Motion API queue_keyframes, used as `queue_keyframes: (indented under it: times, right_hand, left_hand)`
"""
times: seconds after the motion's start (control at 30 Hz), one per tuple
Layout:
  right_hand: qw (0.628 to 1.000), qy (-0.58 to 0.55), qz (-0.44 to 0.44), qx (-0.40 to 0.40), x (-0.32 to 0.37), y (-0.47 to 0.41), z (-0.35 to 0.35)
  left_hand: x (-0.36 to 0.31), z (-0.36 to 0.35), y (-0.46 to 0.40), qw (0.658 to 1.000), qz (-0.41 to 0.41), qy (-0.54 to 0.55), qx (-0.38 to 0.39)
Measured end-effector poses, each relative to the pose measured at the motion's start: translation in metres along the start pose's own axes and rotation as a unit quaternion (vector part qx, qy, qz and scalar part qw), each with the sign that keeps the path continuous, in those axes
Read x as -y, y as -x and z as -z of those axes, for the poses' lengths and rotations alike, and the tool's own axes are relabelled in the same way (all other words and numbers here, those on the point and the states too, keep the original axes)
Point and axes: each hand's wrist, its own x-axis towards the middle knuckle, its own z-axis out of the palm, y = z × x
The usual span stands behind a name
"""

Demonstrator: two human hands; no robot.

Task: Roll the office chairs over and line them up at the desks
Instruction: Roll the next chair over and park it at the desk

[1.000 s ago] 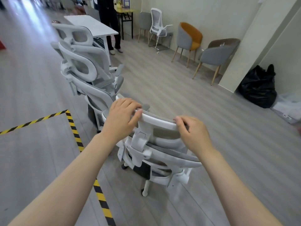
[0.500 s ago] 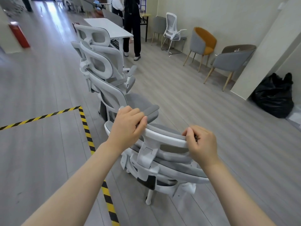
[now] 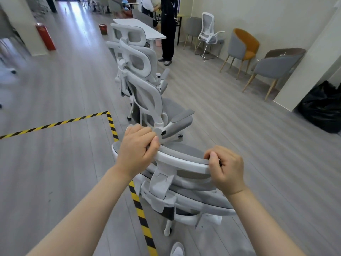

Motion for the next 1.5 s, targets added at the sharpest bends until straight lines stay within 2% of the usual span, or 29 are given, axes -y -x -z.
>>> queue_keyframes:
  times: [0.23,0.47,0.67,0.87,1.2,1.5]
  right_hand:
    - [0.998,-0.05,0.034,0.018,0.065,0.033,-0.02]
    - [0.988,-0.114,0.083,0.068,0.128,0.042,-0.06]
    - [0.964,-0.193,0.144,0.116,0.177,0.042,-0.101]
    - [0.937,-0.257,0.173,0.162,0.219,0.03,-0.157]
    - [0.906,-0.326,0.186,0.197,0.296,-0.01,-0.286]
    - [0.884,-0.362,0.159,0.25,0.384,-0.062,-0.425]
  left_hand:
    - [0.005,0.069,0.072,0.998,0.036,-0.034,-0.025]
    - [0.02,0.14,0.131,0.988,0.082,-0.102,-0.086]
    - [0.033,0.192,0.179,0.967,0.147,-0.149,-0.147]
    - [0.05,0.231,0.212,0.93,0.188,-0.233,-0.214]
    - [0.142,0.297,0.235,0.874,0.206,-0.332,-0.289]
    - [0.263,0.378,0.237,0.843,0.232,-0.393,-0.286]
